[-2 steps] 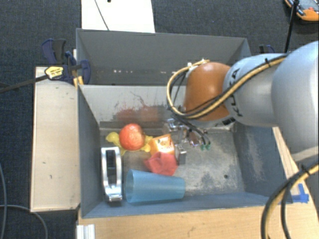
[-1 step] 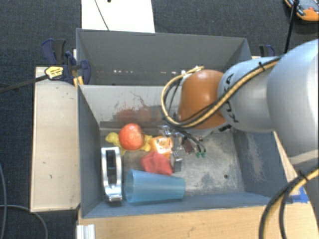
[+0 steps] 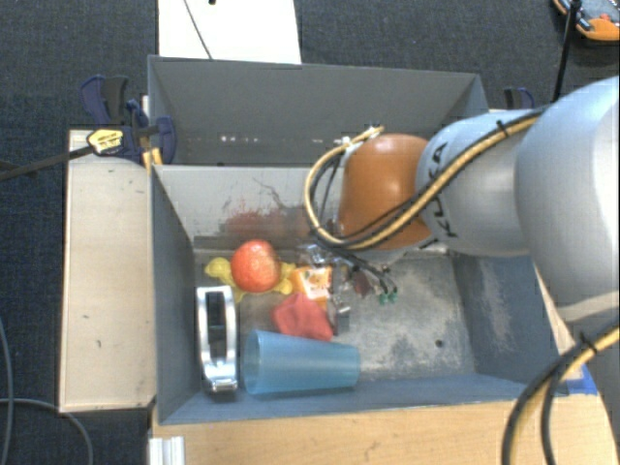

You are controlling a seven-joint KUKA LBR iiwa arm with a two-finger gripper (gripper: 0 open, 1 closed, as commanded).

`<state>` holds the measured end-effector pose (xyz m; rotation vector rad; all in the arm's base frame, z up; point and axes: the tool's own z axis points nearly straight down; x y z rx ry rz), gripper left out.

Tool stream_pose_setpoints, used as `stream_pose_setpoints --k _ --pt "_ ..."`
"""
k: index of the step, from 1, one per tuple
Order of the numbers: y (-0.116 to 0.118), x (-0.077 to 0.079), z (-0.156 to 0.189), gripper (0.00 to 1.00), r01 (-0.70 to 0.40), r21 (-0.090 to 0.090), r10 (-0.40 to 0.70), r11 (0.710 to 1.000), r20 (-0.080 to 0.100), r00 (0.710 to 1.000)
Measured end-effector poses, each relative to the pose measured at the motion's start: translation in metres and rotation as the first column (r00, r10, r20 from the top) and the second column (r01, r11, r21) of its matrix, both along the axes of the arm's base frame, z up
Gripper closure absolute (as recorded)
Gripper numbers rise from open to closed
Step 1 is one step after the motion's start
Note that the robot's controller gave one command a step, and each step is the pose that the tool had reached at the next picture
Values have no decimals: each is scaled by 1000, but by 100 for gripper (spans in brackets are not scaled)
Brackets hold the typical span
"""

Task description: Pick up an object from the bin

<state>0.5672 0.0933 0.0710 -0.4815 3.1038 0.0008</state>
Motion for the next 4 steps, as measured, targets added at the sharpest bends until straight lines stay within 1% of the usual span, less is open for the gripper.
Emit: stream_pose_setpoints --k 1,2,3,4 --pt "2 13 0 0 -183 0 183 983 4 983" --pt "16 25 0 100 -319 -1 319 948 5 948" --pt "16 25 0 100 -319 0 319 948 5 948" --pt "2 15 199 100 -350 -3 350 937 12 937"
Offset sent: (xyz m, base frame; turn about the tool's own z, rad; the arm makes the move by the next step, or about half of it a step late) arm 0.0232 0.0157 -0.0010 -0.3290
